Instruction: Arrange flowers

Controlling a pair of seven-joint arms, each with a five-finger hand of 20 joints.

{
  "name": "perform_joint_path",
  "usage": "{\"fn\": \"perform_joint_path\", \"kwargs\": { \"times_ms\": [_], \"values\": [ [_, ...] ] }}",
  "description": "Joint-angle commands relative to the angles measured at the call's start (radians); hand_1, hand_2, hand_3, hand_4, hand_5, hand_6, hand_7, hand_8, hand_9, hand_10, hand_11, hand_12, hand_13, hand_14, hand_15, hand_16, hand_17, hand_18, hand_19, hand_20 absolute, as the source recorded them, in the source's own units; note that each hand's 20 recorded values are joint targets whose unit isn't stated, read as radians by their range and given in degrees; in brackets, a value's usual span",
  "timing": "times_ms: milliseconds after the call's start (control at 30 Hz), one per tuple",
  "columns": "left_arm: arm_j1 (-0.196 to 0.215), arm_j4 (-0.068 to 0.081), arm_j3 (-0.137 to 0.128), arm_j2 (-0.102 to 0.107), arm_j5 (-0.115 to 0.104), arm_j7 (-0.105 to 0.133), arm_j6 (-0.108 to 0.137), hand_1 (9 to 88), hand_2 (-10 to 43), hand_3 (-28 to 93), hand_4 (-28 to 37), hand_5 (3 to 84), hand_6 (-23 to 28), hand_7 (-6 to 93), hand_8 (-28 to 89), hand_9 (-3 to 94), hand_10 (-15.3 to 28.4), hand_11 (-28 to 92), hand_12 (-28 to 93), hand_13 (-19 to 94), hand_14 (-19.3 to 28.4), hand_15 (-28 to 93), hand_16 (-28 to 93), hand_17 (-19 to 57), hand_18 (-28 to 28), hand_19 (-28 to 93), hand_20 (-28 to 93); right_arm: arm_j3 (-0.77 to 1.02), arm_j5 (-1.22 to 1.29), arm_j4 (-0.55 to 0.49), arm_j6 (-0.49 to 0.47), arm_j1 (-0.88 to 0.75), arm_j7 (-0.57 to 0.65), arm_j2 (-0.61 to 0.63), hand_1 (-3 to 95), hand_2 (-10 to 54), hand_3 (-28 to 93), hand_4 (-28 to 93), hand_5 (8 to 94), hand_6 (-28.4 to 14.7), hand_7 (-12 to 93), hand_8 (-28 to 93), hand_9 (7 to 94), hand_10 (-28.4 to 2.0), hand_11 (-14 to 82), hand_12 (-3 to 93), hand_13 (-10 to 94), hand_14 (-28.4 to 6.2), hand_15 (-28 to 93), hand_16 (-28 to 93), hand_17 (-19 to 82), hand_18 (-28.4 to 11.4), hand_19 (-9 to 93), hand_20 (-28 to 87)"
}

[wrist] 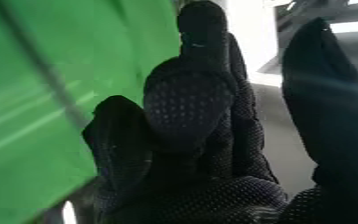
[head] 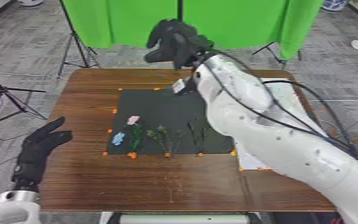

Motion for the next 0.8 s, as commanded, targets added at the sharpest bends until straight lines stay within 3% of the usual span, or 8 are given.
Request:
{"fn": "perform_joint_path", "kwargs": {
  "times_ms": [33, 200, 300, 400, 533, 800],
  "values": [
    [0.041, -0.014, -0.020, -0.016, 0.008, -0.016, 0.016, 36.4, 7.3, 70, -4.8, 40.3, 3.5, 11.6, -7, 48.4, 14.1, 24, 12, 39, 18.6, 25, -2, 6.5, 15.9, 19, 17, 0.281, -0.012, -0.033, -0.049, -0.249, 0.093, 0.405, 33.6, -9.5, 66, -15, 63.1, -0.6, 15, -8, 76.6, -13.5, 18.9, 22.0, 85, -4.6, 57, 37, 55, -17.5, 93, 53],
    [0.037, -0.013, -0.018, -0.016, 0.013, -0.016, 0.009, 36.5, 7.4, 70, -5.0, 40.4, 3.4, 11.7, -7, 48.4, 14.1, 24, 12, 39, 18.7, 25, -2, 6.4, 15.9, 19, 17, 0.453, -0.086, -0.021, -0.029, -0.471, 0.165, 0.496, 24.1, -8.8, 62, -13, 61.0, -1.7, 13, -7, 74.4, -15.8, 17.5, 22.1, 84, -6.4, 57, 36, 53, -18.8, 93, 53],
    [0.043, -0.015, -0.024, -0.017, 0.011, -0.020, 0.008, 36.5, 7.5, 70, -5.0, 40.5, 3.4, 11.6, -7, 48.4, 14.1, 24, 12, 39, 18.7, 25, -2, 6.4, 15.9, 19, 17, 0.546, -0.135, -0.007, -0.042, -0.587, 0.202, 0.514, 17.6, -4.1, 59, -13, 59.9, -2.6, 11, -7, 74.0, -17.0, 16.7, 22.4, 83, -7.7, 58, 36, 53, -19.4, 93, 53],
    [0.045, -0.016, -0.028, -0.017, 0.011, -0.021, 0.010, 36.4, 7.6, 70, -5.0, 40.5, 3.4, 11.6, -7, 48.3, 14.1, 24, 12, 39, 18.7, 25, -2, 6.4, 15.9, 19, 17, 0.602, -0.104, 0.017, -0.063, -0.659, 0.225, 0.513, 15.8, -3.8, 58, -13, 59.8, -2.8, 10, -6, 74.1, -17.3, 16.5, 22.4, 83, -8.0, 58, 36, 53, -19.7, 93, 53],
    [0.046, -0.017, -0.026, -0.018, 0.012, -0.023, 0.007, 36.3, 7.6, 70, -4.9, 40.7, 3.5, 11.4, -7, 48.4, 14.1, 24, 12, 39, 18.7, 25, -2, 6.4, 15.9, 19, 17, 0.609, -0.080, 0.059, -0.100, -0.686, 0.246, 0.497, 16.6, -5.2, 59, -12, 59.7, -2.8, 10, -6, 74.2, -17.5, 16.4, 22.4, 83, -8.1, 58, 36, 53, -19.8, 93, 53],
    [0.035, -0.013, -0.021, -0.015, 0.019, -0.033, -0.009, 36.2, 7.7, 70, -5.1, 40.7, 3.5, 11.4, -7, 48.4, 14.2, 24, 12, 39, 18.7, 25, -2, 6.4, 15.9, 19, 17, 0.534, -0.038, 0.142, -0.079, -0.647, 0.247, 0.456, 22.1, -8.3, 62, -12, 59.3, -2.3, 10, -6, 75.1, -16.4, 17.4, 22.3, 84, -7.1, 59, 35, 53, -19.6, 93, 52]
  ]
}}
